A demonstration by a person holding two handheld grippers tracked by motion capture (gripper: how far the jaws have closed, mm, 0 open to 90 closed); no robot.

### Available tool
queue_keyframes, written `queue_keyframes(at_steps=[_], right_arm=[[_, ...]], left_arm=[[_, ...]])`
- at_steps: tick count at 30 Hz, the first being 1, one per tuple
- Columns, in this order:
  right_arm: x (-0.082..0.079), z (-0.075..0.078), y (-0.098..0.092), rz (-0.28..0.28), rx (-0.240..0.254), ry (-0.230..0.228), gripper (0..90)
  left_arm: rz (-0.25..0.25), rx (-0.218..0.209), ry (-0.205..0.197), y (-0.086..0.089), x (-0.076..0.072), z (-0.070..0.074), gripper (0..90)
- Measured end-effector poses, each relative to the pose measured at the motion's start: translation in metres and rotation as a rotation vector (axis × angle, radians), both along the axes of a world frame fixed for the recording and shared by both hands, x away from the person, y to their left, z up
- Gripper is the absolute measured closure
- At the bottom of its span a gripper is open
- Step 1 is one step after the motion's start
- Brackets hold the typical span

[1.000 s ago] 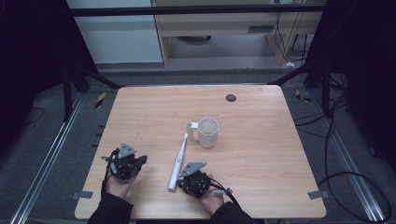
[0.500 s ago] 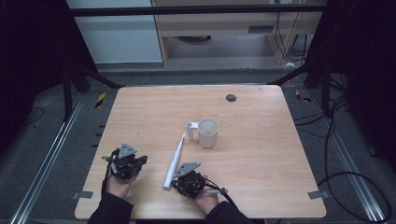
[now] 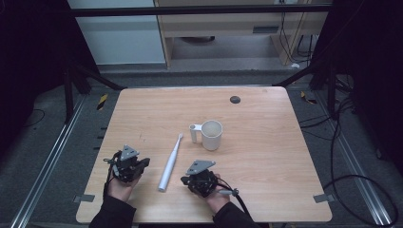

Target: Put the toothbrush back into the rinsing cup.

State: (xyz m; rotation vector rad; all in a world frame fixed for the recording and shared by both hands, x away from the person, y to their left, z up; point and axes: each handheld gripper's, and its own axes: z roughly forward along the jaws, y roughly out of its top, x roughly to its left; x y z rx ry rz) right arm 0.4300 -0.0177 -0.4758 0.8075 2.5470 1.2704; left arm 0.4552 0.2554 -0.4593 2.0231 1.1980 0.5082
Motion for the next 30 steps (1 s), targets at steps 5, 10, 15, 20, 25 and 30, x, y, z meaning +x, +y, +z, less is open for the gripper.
queue_keyframes(at_steps=[5,10,15,20,25,30], right_arm=[[0.006,0.015,-0.042,-0.102,0.02,-0.054,85.1],[0.01,0.018,-0.098,-0.239,0.026,-0.085,78.5],[0.011,0.019,-0.143,-0.362,0.029,-0.104,66.7],[0.008,0.02,-0.187,-0.48,0.016,-0.145,54.7],[0.005,0.017,-0.218,-0.581,-0.023,-0.199,41.5],[0.005,0.011,-0.23,-0.618,-0.036,-0.206,37.9]], left_arm=[[0.002,0.0,0.007,-0.002,0.003,0.003,86.2],[0.003,0.025,0.006,-0.01,0.007,0.007,71.4],[-0.005,0.042,0.025,-0.018,0.011,0.01,51.3],[-0.014,0.06,0.037,-0.025,0.018,0.013,40.9],[-0.014,0.071,0.024,-0.035,0.025,0.02,37.8],[-0.017,0.075,0.016,-0.041,0.032,0.025,36.3]])
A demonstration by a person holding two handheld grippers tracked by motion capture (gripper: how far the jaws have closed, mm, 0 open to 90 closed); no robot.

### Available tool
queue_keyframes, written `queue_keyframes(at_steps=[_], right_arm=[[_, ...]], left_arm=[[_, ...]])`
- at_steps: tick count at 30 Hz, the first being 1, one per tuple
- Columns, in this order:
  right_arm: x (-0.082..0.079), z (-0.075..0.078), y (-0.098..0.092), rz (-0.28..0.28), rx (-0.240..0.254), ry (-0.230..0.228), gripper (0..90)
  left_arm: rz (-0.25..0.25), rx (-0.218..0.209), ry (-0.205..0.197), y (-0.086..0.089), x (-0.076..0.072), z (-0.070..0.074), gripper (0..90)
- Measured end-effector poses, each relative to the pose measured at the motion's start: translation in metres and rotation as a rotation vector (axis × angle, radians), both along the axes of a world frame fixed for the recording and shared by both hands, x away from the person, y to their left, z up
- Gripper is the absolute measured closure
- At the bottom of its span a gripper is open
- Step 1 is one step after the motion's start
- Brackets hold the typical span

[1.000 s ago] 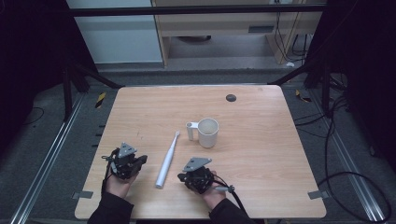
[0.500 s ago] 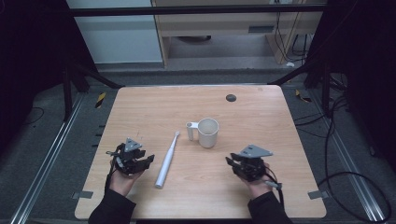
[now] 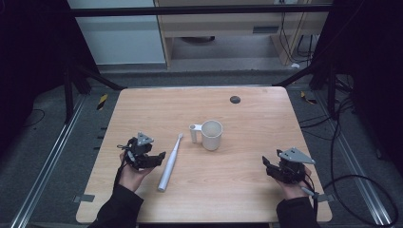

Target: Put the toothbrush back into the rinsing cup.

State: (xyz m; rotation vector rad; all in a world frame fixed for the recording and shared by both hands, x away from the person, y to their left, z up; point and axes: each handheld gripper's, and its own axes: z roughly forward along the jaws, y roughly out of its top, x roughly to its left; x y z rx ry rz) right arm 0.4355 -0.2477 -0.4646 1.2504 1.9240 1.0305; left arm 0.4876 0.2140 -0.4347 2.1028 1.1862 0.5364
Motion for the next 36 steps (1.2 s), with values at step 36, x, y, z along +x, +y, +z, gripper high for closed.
queue_keyframes(at_steps=[36], right_arm=[[0.006,-0.012,-0.006,-0.016,-0.074,0.015,37.3]], left_arm=[[-0.026,0.097,0.171,-0.044,0.044,-0.008,36.4]])
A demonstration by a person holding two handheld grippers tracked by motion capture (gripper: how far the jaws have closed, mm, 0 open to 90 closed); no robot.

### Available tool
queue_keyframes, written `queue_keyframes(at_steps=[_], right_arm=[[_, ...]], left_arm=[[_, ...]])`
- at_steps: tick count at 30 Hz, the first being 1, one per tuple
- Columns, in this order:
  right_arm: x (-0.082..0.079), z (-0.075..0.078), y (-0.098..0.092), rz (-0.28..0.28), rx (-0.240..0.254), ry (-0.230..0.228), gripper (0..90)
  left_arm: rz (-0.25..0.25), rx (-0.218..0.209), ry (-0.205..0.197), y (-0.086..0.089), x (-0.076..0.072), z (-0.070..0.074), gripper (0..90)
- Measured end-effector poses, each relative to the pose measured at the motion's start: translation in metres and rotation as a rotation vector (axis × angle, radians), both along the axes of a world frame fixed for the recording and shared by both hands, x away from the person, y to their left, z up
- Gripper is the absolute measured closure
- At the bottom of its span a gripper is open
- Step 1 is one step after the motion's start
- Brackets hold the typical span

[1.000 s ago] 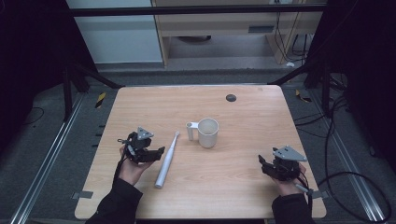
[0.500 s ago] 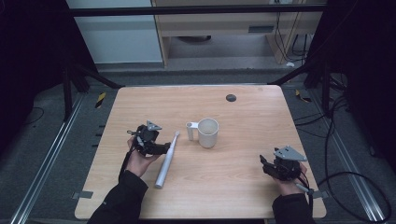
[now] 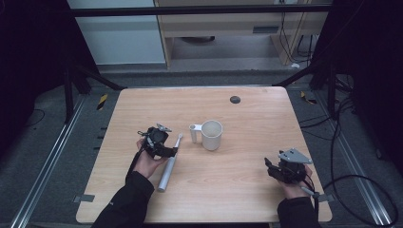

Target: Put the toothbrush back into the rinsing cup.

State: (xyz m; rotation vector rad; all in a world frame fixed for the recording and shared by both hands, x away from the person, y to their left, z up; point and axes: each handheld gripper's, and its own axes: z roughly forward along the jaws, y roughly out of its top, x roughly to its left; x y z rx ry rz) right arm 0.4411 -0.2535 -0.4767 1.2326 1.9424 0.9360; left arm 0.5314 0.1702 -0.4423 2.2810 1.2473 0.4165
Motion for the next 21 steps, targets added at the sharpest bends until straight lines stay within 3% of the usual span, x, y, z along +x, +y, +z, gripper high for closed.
queue_keyframes(at_steps=[8,21], right_arm=[[0.0,-0.001,0.0,0.006,-0.003,0.006,37.8],[0.001,-0.003,0.002,0.007,-0.01,0.016,39.1]], left_arm=[[-0.02,0.029,0.053,-0.006,0.0,-0.011,38.3],[-0.006,0.054,0.121,-0.01,0.002,-0.025,48.5]])
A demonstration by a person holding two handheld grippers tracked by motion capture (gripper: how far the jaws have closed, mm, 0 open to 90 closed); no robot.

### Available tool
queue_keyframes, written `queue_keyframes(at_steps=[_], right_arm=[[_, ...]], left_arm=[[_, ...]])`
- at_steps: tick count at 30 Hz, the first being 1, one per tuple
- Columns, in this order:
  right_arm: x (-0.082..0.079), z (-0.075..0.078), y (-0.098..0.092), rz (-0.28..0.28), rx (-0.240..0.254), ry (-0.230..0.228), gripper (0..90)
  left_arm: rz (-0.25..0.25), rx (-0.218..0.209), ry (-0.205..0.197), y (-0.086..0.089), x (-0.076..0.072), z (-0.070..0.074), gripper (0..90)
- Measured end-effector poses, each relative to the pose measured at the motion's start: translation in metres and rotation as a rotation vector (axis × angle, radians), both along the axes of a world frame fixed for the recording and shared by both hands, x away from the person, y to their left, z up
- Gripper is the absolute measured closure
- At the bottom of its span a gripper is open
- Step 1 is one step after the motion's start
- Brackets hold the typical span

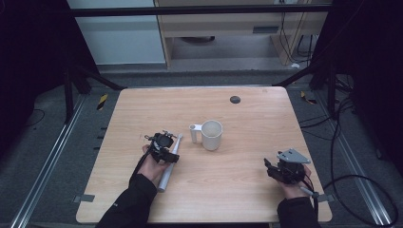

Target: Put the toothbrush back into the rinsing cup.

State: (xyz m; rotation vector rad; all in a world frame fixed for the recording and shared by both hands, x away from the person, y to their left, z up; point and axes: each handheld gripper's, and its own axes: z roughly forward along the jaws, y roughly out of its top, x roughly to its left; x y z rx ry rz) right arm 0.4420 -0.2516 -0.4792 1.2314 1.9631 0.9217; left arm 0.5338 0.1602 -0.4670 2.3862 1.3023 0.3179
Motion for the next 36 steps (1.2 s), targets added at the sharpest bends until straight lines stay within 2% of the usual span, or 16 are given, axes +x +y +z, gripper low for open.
queue_keyframes(at_steps=[6,23,32,36], right_arm=[[0.0,0.0,0.0,0.001,-0.002,0.004,39.6],[0.0,0.0,0.0,0.002,-0.003,0.006,40.3],[0.0,0.001,-0.002,0.0,0.0,0.007,41.2],[-0.001,0.001,-0.001,-0.002,0.001,0.008,41.4]], left_arm=[[0.013,-0.021,0.02,0.001,0.001,-0.005,54.8],[0.017,-0.032,0.008,0.004,0.003,-0.006,65.4],[0.006,-0.026,0.0,0.01,0.0,-0.003,66.4],[0.004,-0.044,-0.001,0.013,-0.002,0.001,66.4]])
